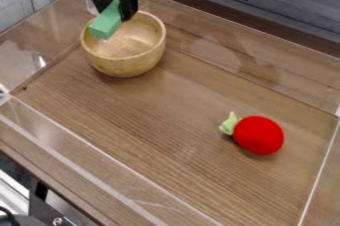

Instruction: Remove the green block from the brown bowl and put it on the table

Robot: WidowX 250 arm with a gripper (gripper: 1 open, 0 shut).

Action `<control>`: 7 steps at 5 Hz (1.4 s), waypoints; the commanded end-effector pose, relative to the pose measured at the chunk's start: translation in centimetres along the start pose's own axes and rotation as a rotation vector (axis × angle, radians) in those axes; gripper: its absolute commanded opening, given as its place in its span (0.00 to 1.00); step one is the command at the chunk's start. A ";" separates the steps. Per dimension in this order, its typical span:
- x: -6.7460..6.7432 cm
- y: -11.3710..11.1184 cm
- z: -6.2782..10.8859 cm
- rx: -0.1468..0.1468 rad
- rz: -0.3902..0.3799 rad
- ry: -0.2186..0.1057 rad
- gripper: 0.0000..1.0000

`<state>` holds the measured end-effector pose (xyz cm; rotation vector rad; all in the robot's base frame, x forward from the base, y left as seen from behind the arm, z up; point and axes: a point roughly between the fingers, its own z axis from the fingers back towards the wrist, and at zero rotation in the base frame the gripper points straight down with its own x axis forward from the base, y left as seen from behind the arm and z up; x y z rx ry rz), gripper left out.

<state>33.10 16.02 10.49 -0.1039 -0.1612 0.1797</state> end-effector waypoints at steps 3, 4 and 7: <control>-1.7 -4.5 6.4 -0.006 -0.035 -0.129 0.00; -2.9 -6.8 7.0 -0.021 -0.056 -0.135 0.00; -8.0 -14.9 4.5 -0.045 -0.186 -0.096 0.00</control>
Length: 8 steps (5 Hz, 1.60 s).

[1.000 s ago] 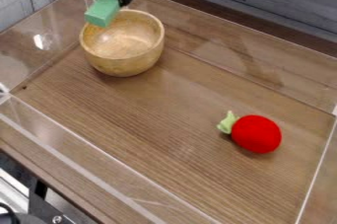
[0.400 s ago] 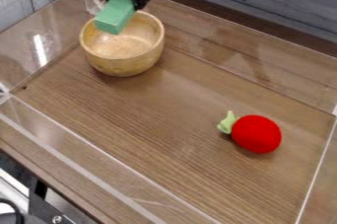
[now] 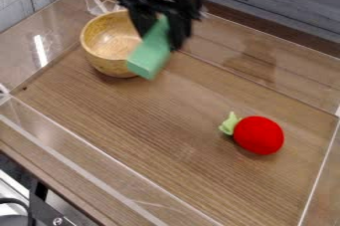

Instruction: Remove the green block from the brown bowl and put it on the table

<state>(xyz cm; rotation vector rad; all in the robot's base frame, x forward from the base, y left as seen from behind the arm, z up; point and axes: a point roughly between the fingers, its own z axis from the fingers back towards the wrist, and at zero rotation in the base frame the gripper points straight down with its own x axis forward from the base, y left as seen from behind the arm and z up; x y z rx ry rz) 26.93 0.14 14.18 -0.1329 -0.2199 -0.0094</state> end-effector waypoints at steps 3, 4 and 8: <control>-1.0 -0.5 -5.4 0.054 -0.048 -0.007 0.00; -1.1 0.1 -6.7 0.063 -0.069 -0.002 0.00; 1.4 -1.5 -7.0 0.078 -0.070 0.010 1.00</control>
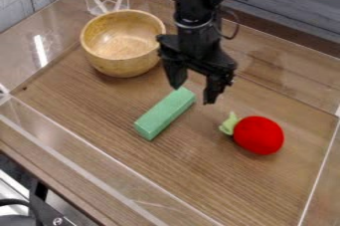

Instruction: Remove the green block from the brown bowl and put it on the table

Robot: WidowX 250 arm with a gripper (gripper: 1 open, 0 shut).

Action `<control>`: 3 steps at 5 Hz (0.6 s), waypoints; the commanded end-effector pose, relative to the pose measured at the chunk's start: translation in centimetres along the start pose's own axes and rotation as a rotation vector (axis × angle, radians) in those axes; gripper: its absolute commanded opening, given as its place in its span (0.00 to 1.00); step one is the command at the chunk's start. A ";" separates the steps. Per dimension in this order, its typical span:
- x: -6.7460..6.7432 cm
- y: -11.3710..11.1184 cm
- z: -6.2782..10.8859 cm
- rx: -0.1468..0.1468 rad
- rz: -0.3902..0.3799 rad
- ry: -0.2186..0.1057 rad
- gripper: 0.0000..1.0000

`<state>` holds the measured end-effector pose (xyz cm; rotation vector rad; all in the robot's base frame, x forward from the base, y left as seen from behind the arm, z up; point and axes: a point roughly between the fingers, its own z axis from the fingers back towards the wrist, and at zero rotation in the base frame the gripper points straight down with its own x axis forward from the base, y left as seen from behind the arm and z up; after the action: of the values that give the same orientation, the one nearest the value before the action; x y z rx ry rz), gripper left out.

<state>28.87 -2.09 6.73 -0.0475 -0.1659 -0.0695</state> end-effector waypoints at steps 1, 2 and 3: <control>1.6 -0.8 1.0 0.002 -0.009 -0.054 1.00; 1.9 -1.4 1.2 0.000 -0.011 -0.073 1.00; 2.2 -1.6 1.3 0.007 -0.009 -0.094 1.00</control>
<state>29.73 -3.44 6.79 -0.0402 -0.1974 -0.0641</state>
